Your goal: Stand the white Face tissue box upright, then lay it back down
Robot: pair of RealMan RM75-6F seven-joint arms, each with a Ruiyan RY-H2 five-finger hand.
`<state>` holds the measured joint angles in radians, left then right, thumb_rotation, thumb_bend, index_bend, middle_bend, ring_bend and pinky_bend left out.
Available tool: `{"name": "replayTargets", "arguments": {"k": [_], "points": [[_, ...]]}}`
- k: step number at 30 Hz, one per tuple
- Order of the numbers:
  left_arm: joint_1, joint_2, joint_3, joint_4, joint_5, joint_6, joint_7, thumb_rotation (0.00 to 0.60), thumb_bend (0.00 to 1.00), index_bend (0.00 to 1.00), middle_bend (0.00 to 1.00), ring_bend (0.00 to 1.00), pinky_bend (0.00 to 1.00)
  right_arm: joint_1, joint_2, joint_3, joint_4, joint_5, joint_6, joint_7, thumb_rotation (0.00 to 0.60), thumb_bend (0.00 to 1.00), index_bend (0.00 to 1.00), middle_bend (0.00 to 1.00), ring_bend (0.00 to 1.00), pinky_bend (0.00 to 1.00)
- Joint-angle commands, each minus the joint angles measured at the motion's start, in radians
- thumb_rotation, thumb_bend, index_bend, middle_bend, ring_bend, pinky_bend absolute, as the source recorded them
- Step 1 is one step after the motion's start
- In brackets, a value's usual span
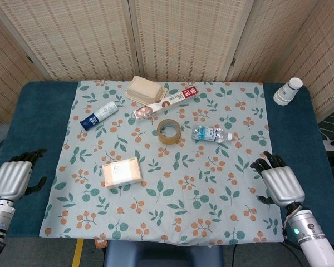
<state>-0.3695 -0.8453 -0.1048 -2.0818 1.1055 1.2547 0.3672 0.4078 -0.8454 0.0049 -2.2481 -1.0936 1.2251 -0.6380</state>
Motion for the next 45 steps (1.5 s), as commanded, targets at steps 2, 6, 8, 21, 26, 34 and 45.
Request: {"name": "replayTargets", "arguments": {"k": [2, 6, 8, 21, 26, 34, 45], "points": [[-0.003, -0.002, 0.0, 0.001, -0.002, -0.004, 0.004, 0.6, 0.35, 0.16, 0.25, 0.22, 0.28, 0.001, 0.0, 0.0, 0.003, 0.001, -0.003, 0.002, 0.6, 0.07, 0.27, 0.19, 0.05, 0.1], [0.001, 0.0, 0.002, -0.003, 0.005, 0.003, 0.007, 0.6, 0.35, 0.16, 0.25, 0.22, 0.28, 0.0, 0.002, -0.001, 0.001, -0.001, -0.005, 0.004, 0.6, 0.07, 0.27, 0.19, 0.05, 0.1], [0.005, 0.001, 0.003, -0.004, 0.008, 0.007, 0.002, 0.6, 0.35, 0.16, 0.25, 0.22, 0.28, 0.001, 0.0, -0.001, -0.002, -0.003, -0.007, 0.004, 0.6, 0.07, 0.27, 0.19, 0.05, 0.1], [0.003, -0.012, 0.001, 0.014, 0.021, 0.007, -0.004, 0.6, 0.35, 0.16, 0.25, 0.22, 0.29, 0.004, -0.004, 0.003, 0.001, 0.006, -0.004, -0.002, 0.6, 0.07, 0.27, 0.19, 0.05, 0.1], [0.028, -0.031, -0.006, -0.018, 0.083, 0.071, -0.035, 0.6, 0.35, 0.19, 0.26, 0.26, 0.32, 0.004, -0.004, -0.004, -0.013, -0.009, -0.015, 0.001, 0.6, 0.07, 0.27, 0.19, 0.05, 0.1], [-0.018, -0.1, -0.002, -0.157, 0.058, 0.0, 0.003, 0.6, 0.34, 0.23, 0.31, 0.31, 0.34, 0.001, 0.0, -0.016, -0.029, -0.037, -0.027, 0.007, 0.6, 0.07, 0.27, 0.19, 0.05, 0.1], [-0.251, -0.52, -0.059, -0.085, -0.267, 0.038, 0.476, 0.6, 0.27, 0.12, 0.31, 0.51, 0.65, -0.036, 0.087, 0.01, -0.065, -0.112, 0.028, 0.112, 0.6, 0.07, 0.27, 0.19, 0.05, 0.1]]}}
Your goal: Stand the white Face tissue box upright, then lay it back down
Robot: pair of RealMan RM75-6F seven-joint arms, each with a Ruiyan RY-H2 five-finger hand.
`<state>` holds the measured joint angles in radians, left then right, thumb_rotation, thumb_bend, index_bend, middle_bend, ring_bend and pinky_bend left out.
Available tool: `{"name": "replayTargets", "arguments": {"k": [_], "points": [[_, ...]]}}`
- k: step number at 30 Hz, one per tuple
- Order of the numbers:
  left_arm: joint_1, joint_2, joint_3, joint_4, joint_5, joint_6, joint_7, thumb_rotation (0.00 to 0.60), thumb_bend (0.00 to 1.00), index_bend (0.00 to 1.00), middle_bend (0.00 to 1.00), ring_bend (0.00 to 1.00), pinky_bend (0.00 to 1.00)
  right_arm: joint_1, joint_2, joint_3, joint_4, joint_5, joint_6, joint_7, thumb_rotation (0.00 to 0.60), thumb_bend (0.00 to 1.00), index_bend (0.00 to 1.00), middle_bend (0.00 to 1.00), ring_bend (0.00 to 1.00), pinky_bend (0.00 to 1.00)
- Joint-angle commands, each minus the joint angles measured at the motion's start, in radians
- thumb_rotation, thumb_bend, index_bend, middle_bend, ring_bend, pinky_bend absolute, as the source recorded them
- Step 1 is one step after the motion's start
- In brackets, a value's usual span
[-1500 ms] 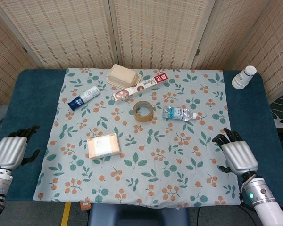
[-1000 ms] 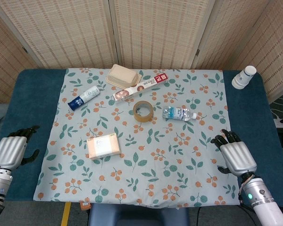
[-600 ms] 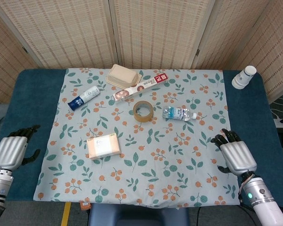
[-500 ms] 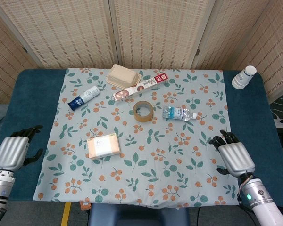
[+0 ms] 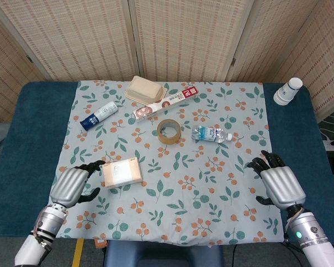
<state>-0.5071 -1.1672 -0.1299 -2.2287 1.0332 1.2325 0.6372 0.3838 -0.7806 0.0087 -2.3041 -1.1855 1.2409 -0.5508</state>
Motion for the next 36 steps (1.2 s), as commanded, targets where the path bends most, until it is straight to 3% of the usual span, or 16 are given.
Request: {"name": "replayTargets", "arguments": {"k": [1, 5, 10, 17, 24, 32, 36], "points": [[-0.134, -0.241, -0.042, 0.084, -0.24, 0.08, 0.247, 0.6, 0.25, 0.09, 0.3, 0.56, 0.69, -0.017, 0.032, 0.008, -0.011, -0.027, 0.016, 0.035, 0.6, 0.07, 0.27, 0.19, 0.05, 0.1], [-0.2, -0.361, -0.059, 0.162, -0.346, 0.136, 0.364, 0.6, 0.19, 0.02, 0.23, 0.75, 0.82, -0.03, 0.056, 0.016, -0.014, -0.053, 0.038, 0.054, 0.6, 0.07, 0.27, 0.19, 0.05, 0.1], [-0.283, -0.464, -0.106, 0.238, -0.465, 0.185, 0.476, 0.6, 0.16, 0.0, 0.1, 0.79, 0.84, -0.054, 0.068, 0.027, -0.021, -0.09, 0.084, 0.051, 0.6, 0.07, 0.27, 0.19, 0.05, 0.1], [-0.374, -0.53, -0.161, 0.277, -0.583, 0.273, 0.62, 0.6, 0.16, 0.0, 0.08, 0.81, 0.85, -0.07, 0.089, 0.037, -0.025, -0.106, 0.094, 0.08, 0.6, 0.07, 0.27, 0.19, 0.05, 0.1], [-0.459, -0.603, -0.285, 0.292, -0.763, 0.353, 0.698, 0.6, 0.16, 0.0, 0.11, 0.87, 0.91, -0.073, 0.095, 0.046, -0.023, -0.102, 0.083, 0.091, 0.6, 0.07, 0.27, 0.19, 0.05, 0.1], [-0.568, -0.679, -0.366, 0.346, -0.838, 0.416, 0.751, 0.6, 0.15, 0.0, 0.18, 0.96, 1.0, -0.077, 0.102, 0.056, -0.023, -0.095, 0.075, 0.103, 0.6, 0.07, 0.27, 0.19, 0.05, 0.1], [-0.606, -0.712, -0.356, 0.406, -0.825, 0.426, 0.757, 0.6, 0.15, 0.0, 0.18, 0.97, 1.0, -0.079, 0.108, 0.06, -0.024, -0.097, 0.072, 0.112, 0.6, 0.07, 0.28, 0.19, 0.05, 0.1]]}}
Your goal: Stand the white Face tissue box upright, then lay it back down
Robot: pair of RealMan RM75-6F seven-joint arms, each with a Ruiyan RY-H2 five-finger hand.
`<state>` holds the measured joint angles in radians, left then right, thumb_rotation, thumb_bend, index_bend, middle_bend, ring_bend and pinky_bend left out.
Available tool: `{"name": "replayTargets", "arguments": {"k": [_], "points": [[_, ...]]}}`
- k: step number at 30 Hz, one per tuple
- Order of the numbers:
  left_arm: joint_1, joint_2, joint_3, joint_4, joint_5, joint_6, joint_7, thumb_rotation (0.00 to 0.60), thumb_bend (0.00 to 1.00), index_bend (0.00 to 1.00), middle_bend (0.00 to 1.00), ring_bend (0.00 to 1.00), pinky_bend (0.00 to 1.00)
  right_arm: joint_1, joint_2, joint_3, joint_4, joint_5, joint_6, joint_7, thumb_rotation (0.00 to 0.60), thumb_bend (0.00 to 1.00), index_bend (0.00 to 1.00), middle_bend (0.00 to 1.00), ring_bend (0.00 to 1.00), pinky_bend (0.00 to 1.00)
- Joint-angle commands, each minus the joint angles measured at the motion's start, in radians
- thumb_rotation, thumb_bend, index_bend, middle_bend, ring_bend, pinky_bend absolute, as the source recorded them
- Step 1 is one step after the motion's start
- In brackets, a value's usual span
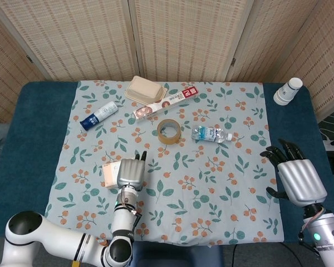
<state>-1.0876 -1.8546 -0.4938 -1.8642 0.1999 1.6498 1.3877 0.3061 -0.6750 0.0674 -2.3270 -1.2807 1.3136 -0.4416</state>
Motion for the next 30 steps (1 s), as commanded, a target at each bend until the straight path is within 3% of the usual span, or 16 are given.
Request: {"name": "replayTargets", "arguments": {"k": [1, 11, 22, 25, 30], "points": [[-0.028, -0.031, 0.009, 0.057, 0.005, 0.008, 0.005, 0.6, 0.15, 0.0, 0.18, 0.98, 1.0, -0.003, 0.004, 0.002, -0.002, -0.004, -0.001, 0.007, 0.6, 0.07, 0.28, 0.19, 0.05, 0.1], [-0.026, -0.062, 0.024, 0.18, -0.041, -0.017, -0.004, 0.6, 0.15, 0.0, 0.14, 0.98, 1.0, -0.007, 0.019, 0.011, 0.006, -0.001, -0.014, 0.036, 0.6, 0.07, 0.28, 0.19, 0.05, 0.1], [0.001, -0.068, 0.031, 0.241, -0.058, -0.05, -0.038, 0.6, 0.15, 0.0, 0.16, 1.0, 1.0, -0.004, 0.01, 0.016, 0.011, 0.015, -0.027, 0.023, 0.6, 0.07, 0.28, 0.19, 0.05, 0.1], [0.006, -0.079, 0.047, 0.264, -0.052, -0.048, -0.041, 0.6, 0.15, 0.02, 0.23, 1.0, 1.0, -0.005, 0.01, 0.019, 0.011, 0.02, -0.026, 0.022, 0.6, 0.07, 0.28, 0.19, 0.05, 0.1], [0.01, -0.087, 0.058, 0.292, -0.038, -0.045, -0.04, 0.6, 0.2, 0.16, 0.38, 1.0, 1.0, -0.007, 0.013, 0.023, 0.01, 0.02, -0.023, 0.026, 0.6, 0.07, 0.28, 0.19, 0.05, 0.1]]}}
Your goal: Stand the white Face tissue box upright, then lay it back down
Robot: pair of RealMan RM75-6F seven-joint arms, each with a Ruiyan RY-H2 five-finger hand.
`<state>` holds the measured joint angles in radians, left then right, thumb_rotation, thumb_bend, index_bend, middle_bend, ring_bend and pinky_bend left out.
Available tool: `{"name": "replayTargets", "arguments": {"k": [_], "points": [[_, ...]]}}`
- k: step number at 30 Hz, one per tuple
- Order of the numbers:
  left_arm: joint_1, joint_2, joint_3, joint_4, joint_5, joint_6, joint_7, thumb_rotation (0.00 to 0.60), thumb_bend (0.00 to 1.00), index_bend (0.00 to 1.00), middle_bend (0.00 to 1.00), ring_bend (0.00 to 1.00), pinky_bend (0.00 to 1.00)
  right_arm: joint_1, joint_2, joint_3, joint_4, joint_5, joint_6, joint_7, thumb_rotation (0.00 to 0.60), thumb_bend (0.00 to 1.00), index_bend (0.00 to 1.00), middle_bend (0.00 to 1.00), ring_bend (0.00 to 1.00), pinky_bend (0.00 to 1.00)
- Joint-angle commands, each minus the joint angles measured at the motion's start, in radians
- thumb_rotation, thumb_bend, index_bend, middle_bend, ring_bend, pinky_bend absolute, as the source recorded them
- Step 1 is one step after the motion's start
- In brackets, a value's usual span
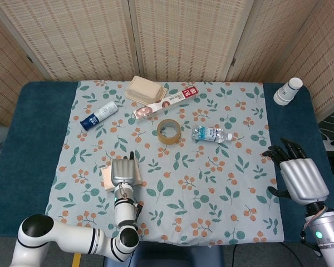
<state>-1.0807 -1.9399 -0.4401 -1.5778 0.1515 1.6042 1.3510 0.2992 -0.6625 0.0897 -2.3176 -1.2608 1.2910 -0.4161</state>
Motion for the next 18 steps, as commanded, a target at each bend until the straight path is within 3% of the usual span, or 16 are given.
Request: {"name": "replayTargets", "arguments": {"k": [1, 6, 12, 15, 18], "points": [[0.004, -0.001, 0.005, 0.005, 0.018, 0.001, -0.007, 0.6, 0.21, 0.18, 0.4, 1.0, 1.0, 0.0, 0.0, 0.001, 0.001, 0.001, 0.0, 0.002, 0.6, 0.07, 0.28, 0.19, 0.05, 0.1], [0.006, 0.011, 0.014, -0.024, 0.087, 0.007, -0.032, 0.6, 0.25, 0.35, 0.57, 1.0, 1.0, 0.001, -0.001, 0.003, 0.002, 0.006, -0.007, 0.0, 0.6, 0.07, 0.28, 0.19, 0.05, 0.1], [0.021, 0.053, 0.004, -0.096, 0.183, -0.001, -0.099, 0.6, 0.27, 0.45, 0.66, 1.0, 1.0, 0.0, -0.001, 0.006, 0.003, 0.008, -0.004, 0.002, 0.6, 0.07, 0.28, 0.19, 0.05, 0.1], [0.059, 0.084, -0.024, -0.152, 0.27, -0.037, -0.242, 0.6, 0.27, 0.49, 0.68, 1.0, 1.0, 0.001, -0.002, 0.006, 0.005, 0.011, -0.008, 0.002, 0.6, 0.07, 0.28, 0.19, 0.05, 0.1], [0.119, 0.105, -0.04, -0.161, 0.411, -0.08, -0.47, 0.6, 0.27, 0.51, 0.71, 1.0, 1.0, 0.002, -0.003, 0.007, 0.006, 0.015, -0.011, 0.0, 0.6, 0.07, 0.28, 0.19, 0.05, 0.1]]}}
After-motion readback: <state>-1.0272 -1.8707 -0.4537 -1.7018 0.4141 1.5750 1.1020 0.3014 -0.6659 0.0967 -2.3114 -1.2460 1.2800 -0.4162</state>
